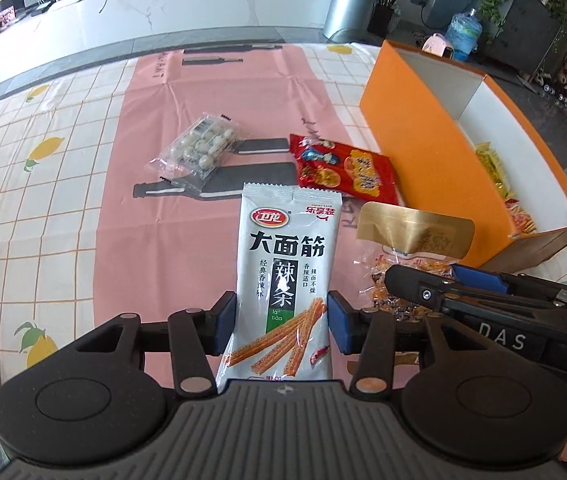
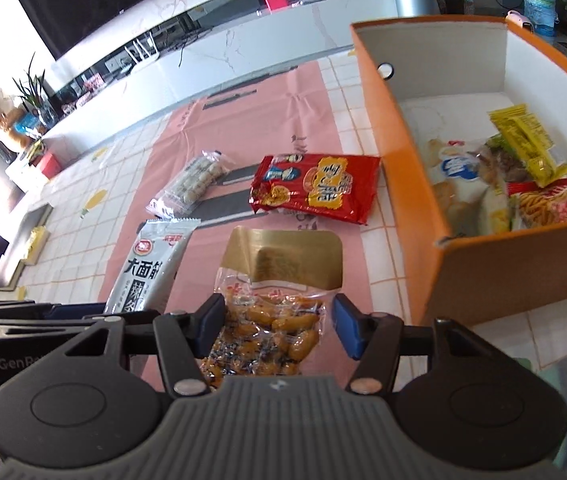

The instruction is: Organize snacks

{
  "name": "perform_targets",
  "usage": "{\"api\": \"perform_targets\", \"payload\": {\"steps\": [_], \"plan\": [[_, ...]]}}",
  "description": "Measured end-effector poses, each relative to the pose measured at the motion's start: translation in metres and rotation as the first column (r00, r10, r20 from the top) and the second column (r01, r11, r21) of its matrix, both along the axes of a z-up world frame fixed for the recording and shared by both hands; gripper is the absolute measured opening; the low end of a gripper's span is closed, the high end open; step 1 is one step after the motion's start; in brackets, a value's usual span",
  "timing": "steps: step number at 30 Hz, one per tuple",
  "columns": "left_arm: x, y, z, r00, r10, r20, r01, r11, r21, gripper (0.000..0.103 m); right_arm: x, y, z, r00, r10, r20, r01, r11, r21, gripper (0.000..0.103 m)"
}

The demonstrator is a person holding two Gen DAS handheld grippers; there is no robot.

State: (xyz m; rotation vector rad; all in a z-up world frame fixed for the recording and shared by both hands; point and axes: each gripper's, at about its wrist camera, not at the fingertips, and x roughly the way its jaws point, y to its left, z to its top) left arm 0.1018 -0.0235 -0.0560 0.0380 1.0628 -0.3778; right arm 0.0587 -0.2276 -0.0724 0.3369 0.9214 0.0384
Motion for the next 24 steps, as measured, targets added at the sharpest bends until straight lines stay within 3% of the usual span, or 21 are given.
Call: {"api": "perform_targets", "payload": {"steps": [10,11,13,16,18,24], "plan": [[-0.018,-0.037,0.052,0.991,-0.040,0.124,0.040,0.999,-0.004,0.055,-0.035,-0.036,0.054,0.989,-0.037,0.146,0.032,0.999,0.036,0.054],[-0.018,-0.043,0.057,0.989,-0.052,0.135,0.052,0.999,-0.003,0.055,-0.036,-0.041,0.060,0.985,-0.046,0.164,0.042,0.999,0.028,0.016],[-0.016,-0.059,0.066,0.985,-0.077,0.152,0.079,0.997,-0.005,0.055,-0.033,-0.057,0.064,0.990,-0.055,0.131,0.043,0.995,0.093,0.007],[-0.011,-0.083,0.074,0.979,-0.117,0.166,0.121,0.993,-0.013,0.055,-0.030,-0.079,0.061,0.990,-0.076,0.122,0.065,0.994,0.091,0.008],[-0.008,-0.095,0.076,0.976,-0.133,0.172,0.137,0.990,-0.015,0.055,-0.028,-0.093,0.057,0.991,-0.076,0.108,0.059,0.987,0.148,0.006],[-0.004,-0.111,0.072,0.973,-0.162,0.166,0.167,0.986,-0.014,0.055,-0.028,-0.101,0.066,0.992,0.004,0.129,-0.025,0.986,0.164,0.004]]}}
